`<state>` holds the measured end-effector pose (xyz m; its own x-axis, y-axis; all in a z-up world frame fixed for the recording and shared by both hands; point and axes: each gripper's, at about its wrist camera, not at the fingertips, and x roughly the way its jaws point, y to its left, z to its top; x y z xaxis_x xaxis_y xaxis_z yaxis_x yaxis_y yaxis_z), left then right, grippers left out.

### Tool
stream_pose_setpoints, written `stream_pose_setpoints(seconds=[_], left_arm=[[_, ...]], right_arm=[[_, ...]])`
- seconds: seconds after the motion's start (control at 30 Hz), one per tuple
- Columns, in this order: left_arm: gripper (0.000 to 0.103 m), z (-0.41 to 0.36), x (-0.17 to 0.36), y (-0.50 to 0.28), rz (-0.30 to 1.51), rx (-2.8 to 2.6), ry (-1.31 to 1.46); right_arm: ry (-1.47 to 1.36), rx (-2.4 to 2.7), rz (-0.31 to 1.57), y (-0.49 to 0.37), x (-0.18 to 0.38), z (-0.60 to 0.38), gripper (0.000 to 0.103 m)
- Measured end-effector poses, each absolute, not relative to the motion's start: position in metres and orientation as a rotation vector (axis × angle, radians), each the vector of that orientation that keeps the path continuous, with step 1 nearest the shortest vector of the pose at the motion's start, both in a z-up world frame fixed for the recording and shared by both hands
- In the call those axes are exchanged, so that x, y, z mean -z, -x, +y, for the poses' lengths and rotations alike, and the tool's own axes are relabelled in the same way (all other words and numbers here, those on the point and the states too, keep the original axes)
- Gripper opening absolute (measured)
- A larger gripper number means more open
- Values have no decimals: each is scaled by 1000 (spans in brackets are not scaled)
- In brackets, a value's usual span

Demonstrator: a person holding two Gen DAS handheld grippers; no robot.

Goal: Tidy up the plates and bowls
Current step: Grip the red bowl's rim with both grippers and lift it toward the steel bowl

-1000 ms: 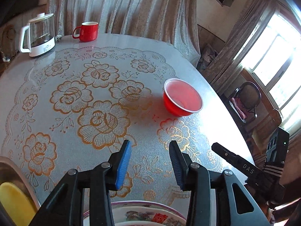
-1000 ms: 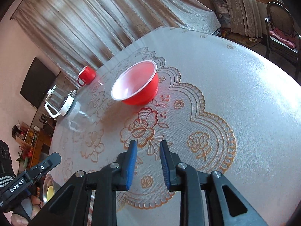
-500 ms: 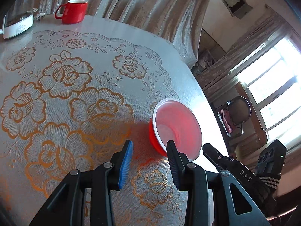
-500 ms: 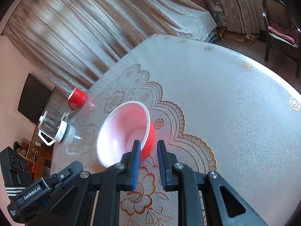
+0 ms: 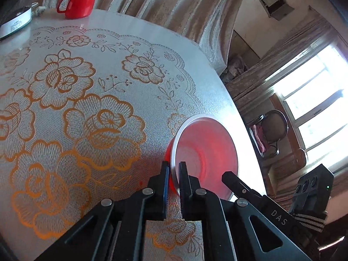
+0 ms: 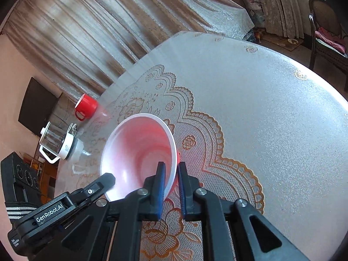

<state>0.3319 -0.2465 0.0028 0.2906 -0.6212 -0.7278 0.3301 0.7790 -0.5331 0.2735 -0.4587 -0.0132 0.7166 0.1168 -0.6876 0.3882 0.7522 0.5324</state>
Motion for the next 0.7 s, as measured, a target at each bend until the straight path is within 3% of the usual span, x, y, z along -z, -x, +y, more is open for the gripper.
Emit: stream_pose_setpoints(seconds=[0.7], left_arm=[[8, -110, -9, -221, 1080, 456, 208]], right_arm=[[-759, -50, 901, -216, 23, -339, 10]])
